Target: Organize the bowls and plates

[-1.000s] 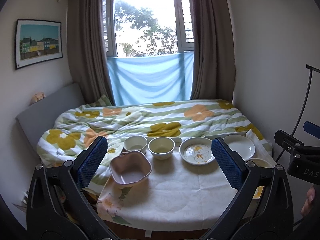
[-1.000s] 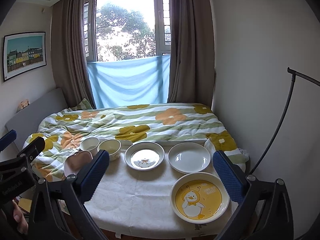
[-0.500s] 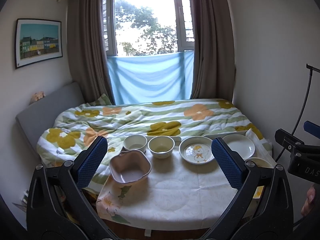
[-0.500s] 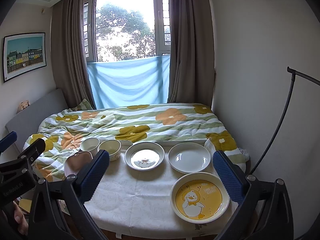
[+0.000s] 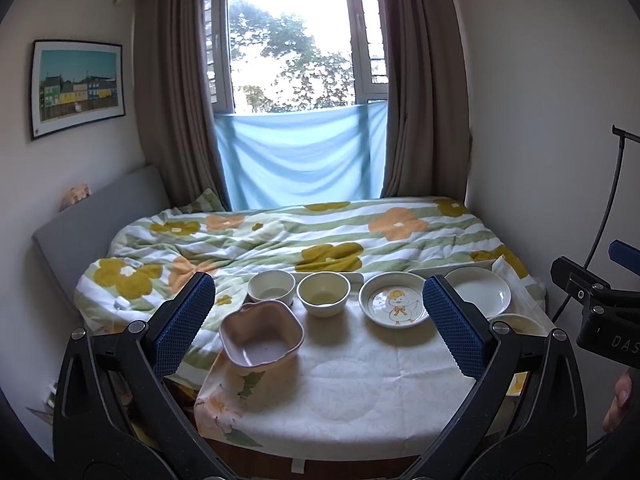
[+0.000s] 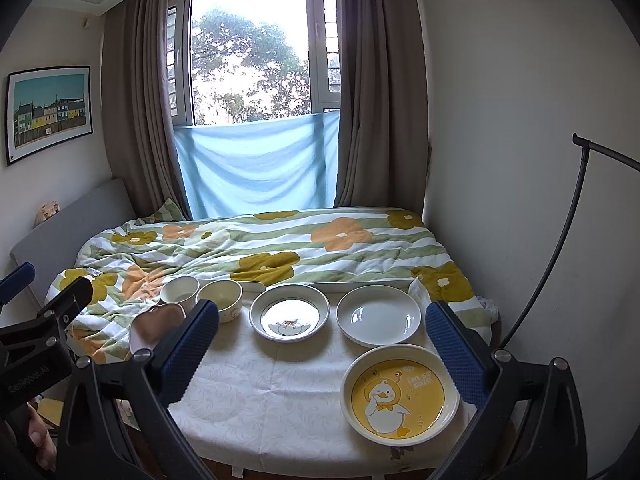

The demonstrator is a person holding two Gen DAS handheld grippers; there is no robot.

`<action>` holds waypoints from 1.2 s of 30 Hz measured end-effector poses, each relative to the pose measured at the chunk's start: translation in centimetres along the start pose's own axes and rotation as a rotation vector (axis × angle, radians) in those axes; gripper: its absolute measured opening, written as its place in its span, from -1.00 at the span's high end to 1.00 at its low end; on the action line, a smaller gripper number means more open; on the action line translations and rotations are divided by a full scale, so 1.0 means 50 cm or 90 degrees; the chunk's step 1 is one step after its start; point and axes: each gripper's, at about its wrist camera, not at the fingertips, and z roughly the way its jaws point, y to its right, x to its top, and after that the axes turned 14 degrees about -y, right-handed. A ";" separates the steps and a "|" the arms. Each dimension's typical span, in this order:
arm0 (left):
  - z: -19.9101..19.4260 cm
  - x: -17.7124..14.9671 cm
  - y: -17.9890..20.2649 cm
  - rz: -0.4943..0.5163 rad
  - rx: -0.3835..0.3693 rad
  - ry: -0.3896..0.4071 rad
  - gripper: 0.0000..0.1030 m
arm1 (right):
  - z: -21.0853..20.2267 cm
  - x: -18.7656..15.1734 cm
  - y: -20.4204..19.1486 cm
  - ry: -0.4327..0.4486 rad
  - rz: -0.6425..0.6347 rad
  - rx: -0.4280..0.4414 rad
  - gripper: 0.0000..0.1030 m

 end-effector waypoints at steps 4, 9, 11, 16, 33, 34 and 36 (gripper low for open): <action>-0.002 0.000 0.000 0.003 -0.001 -0.001 -0.99 | -0.001 -0.003 -0.001 0.002 0.003 0.001 -0.99; 0.004 0.016 0.007 0.022 -0.015 -0.012 -0.99 | -0.009 0.000 0.003 -0.006 0.023 -0.001 -0.99; 0.015 0.023 0.014 0.037 -0.032 -0.022 -0.99 | -0.008 -0.002 0.012 -0.013 0.039 -0.006 -0.99; 0.076 0.035 0.055 0.088 -0.093 -0.069 -0.99 | 0.012 -0.025 0.046 -0.051 0.084 -0.046 -0.99; 0.463 -0.081 0.386 0.284 -0.319 -0.358 -0.99 | 0.250 -0.219 0.315 -0.259 0.260 -0.004 -0.98; 0.490 -0.089 0.404 0.287 -0.323 -0.378 -0.98 | 0.269 -0.228 0.330 -0.270 0.273 0.006 -0.89; 0.541 -0.106 0.432 0.299 -0.331 -0.413 -0.96 | 0.312 -0.242 0.359 -0.295 0.300 0.037 -0.74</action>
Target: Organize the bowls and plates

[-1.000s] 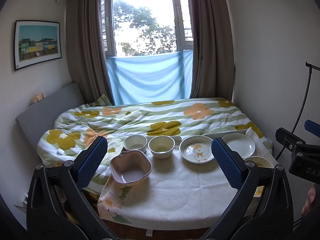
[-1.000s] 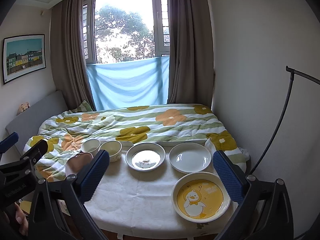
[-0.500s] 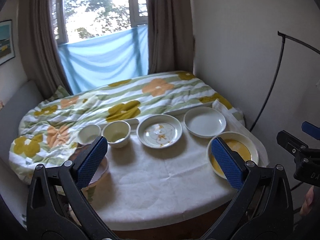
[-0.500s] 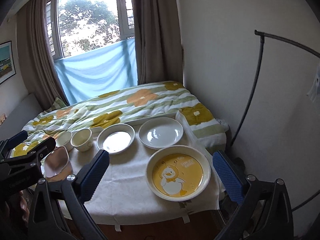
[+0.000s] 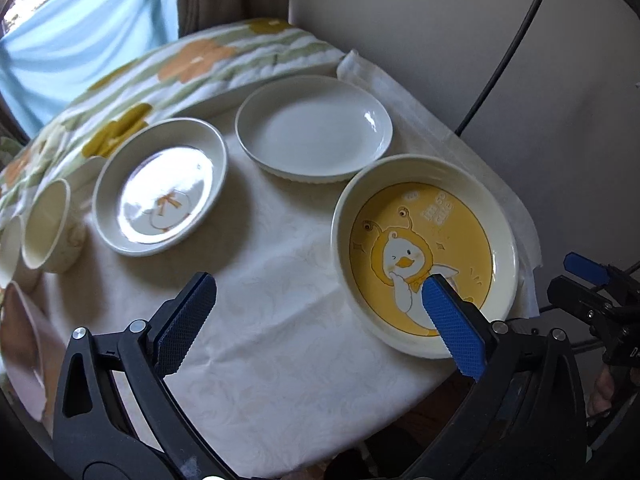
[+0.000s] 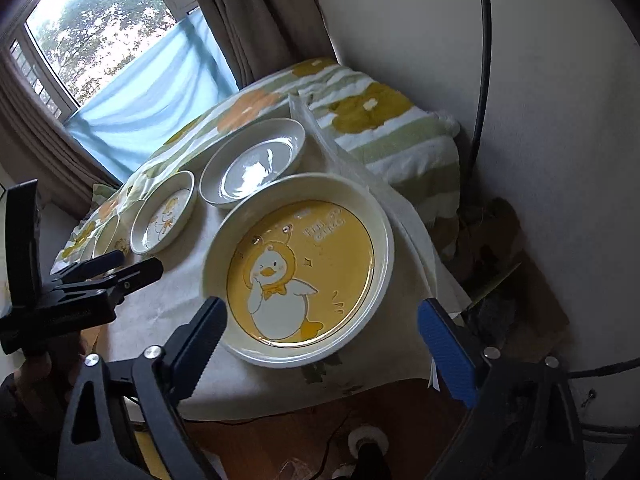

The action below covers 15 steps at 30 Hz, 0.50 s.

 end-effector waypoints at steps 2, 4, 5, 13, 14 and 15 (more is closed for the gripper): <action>0.046 0.019 -0.004 0.006 -0.010 -0.035 -0.79 | 0.035 0.020 0.029 -0.021 0.016 0.020 -0.63; 0.087 0.040 -0.005 0.010 -0.021 -0.069 -0.53 | 0.064 0.034 0.051 -0.038 0.026 0.041 -0.44; 0.107 0.049 -0.007 0.009 -0.026 -0.086 -0.40 | 0.075 0.040 0.057 -0.046 0.030 0.046 -0.39; 0.178 0.076 -0.010 0.016 -0.066 -0.148 0.29 | 0.127 0.065 0.095 -0.082 0.036 0.078 0.33; 0.176 0.077 -0.009 0.018 -0.073 -0.149 0.40 | 0.133 0.069 0.101 -0.083 0.036 0.079 0.39; 0.176 0.078 -0.007 0.020 -0.082 -0.152 0.47 | 0.135 0.070 0.104 -0.084 0.036 0.078 0.46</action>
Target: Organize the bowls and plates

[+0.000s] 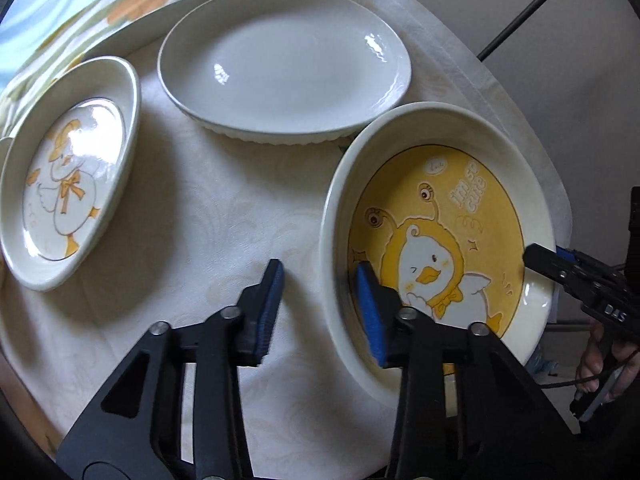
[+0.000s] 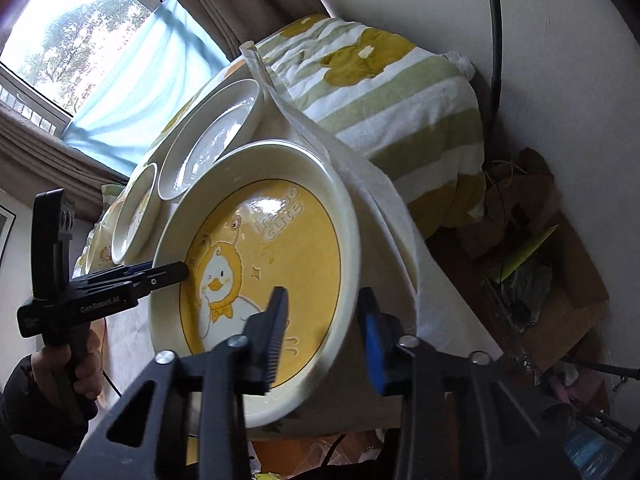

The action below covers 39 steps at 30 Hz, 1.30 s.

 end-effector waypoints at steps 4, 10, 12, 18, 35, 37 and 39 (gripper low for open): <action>0.000 0.001 0.013 0.007 -0.005 -0.007 0.65 | 0.005 0.004 0.001 -0.005 0.004 -0.006 0.67; 0.001 0.000 0.032 0.022 0.005 -0.006 0.66 | 0.009 0.018 0.002 -0.011 -0.001 -0.011 0.68; 0.000 -0.003 0.039 0.027 0.012 -0.004 0.66 | 0.010 0.022 0.000 -0.015 -0.006 -0.017 0.68; -0.010 -0.008 0.067 0.035 0.030 0.008 0.66 | 0.010 0.021 -0.009 -0.018 -0.024 -0.037 0.68; -0.123 -0.111 0.015 -0.056 0.026 0.078 0.66 | -0.035 0.031 -0.105 -0.048 -0.141 -0.042 0.68; -0.143 -0.140 -0.004 -0.083 0.031 0.092 0.66 | -0.032 0.032 -0.138 -0.059 -0.178 -0.043 0.68; -0.162 -0.167 -0.029 -0.113 0.035 0.105 0.66 | -0.026 0.037 -0.170 -0.072 -0.210 -0.038 0.68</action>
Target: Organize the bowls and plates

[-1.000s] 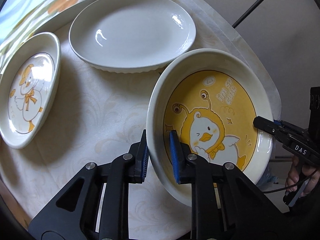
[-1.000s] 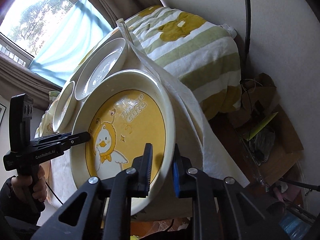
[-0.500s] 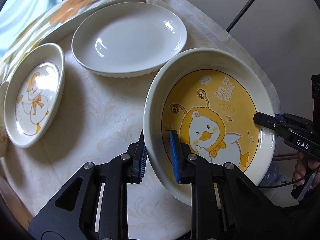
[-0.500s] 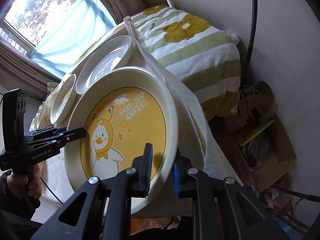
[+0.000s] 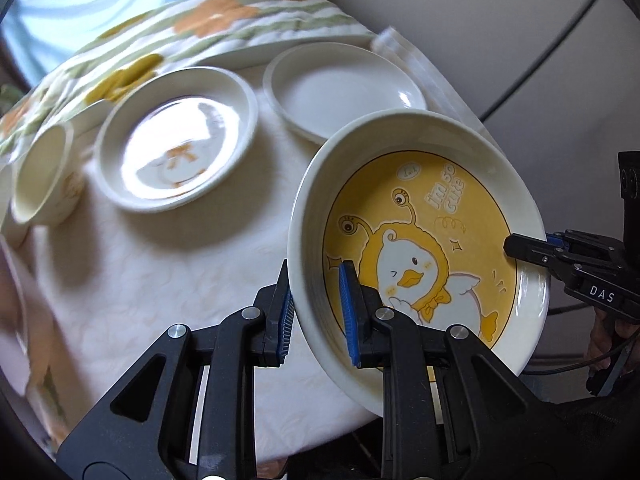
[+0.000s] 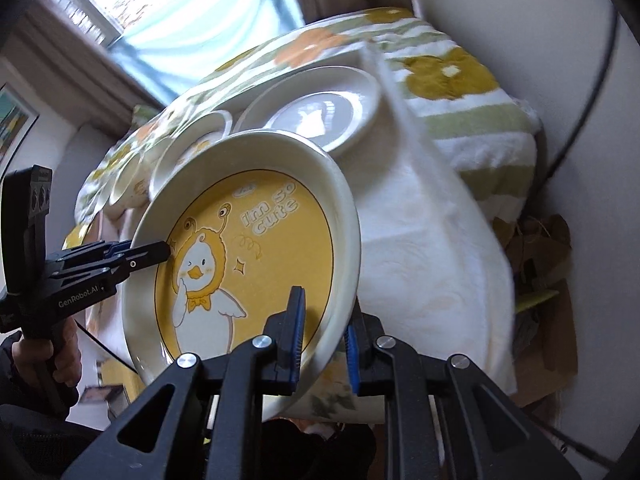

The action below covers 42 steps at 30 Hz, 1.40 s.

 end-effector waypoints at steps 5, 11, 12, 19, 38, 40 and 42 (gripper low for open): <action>-0.043 -0.055 -0.095 -0.076 0.021 0.023 0.66 | 0.036 0.033 -0.087 -0.025 -0.071 0.020 0.68; -0.058 -0.146 -0.217 -0.157 0.039 0.024 0.66 | 0.111 0.057 -0.204 -0.058 -0.142 0.044 0.68; -0.058 -0.162 -0.236 -0.169 0.042 0.022 0.66 | 0.122 0.060 -0.223 -0.066 -0.150 0.047 0.68; -0.042 -0.252 -0.350 -0.237 0.051 0.004 0.66 | 0.216 0.062 -0.334 -0.119 -0.200 0.060 0.68; 0.016 -0.321 -0.454 -0.281 0.023 0.000 0.66 | 0.292 0.082 -0.414 -0.135 -0.218 0.042 0.68; 0.015 -0.321 -0.451 -0.277 0.031 0.006 0.66 | 0.296 0.081 -0.412 -0.139 -0.219 0.037 0.68; 0.015 -0.321 -0.449 -0.275 0.034 0.008 0.66 | 0.303 0.079 -0.415 -0.144 -0.221 0.035 0.68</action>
